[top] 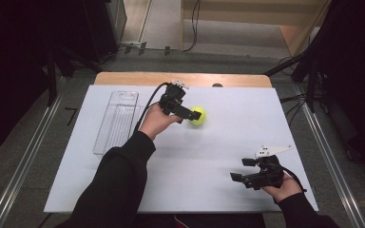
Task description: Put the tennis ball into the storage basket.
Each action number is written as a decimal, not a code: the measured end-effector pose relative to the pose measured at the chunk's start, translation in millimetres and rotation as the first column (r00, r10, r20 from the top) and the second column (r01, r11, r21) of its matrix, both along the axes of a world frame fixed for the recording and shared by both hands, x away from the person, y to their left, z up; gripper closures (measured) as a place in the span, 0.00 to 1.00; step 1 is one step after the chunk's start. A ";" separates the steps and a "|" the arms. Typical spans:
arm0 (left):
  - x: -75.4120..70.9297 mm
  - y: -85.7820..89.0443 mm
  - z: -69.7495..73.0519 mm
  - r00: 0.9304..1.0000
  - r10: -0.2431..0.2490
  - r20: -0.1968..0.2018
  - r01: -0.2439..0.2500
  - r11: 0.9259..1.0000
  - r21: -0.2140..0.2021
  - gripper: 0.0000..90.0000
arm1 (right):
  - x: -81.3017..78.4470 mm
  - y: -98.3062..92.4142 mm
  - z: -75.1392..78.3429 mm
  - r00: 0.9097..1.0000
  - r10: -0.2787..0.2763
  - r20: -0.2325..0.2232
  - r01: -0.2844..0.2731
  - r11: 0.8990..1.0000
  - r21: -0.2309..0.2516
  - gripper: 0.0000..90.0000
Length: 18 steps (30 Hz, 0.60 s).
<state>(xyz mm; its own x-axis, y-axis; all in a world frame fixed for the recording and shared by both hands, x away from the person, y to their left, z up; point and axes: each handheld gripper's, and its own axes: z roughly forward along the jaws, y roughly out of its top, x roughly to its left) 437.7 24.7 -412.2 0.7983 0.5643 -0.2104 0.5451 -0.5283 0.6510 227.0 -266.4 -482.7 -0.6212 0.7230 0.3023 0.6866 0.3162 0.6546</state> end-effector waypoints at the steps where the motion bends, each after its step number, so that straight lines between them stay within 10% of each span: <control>1: 1.3 -1.0 0.4 1.000 0.002 -0.003 -0.002 1.000 -0.004 0.00 | 0.0 0.1 0.0 1.000 -0.001 0.000 0.001 1.000 0.000 0.19; 18: 21.7 -22.1 -3.9 1.000 0.029 -0.003 -0.029 1.000 0.000 0.02 | 0.1 0.4 0.1 1.000 0.001 0.001 -0.001 1.000 0.001 0.19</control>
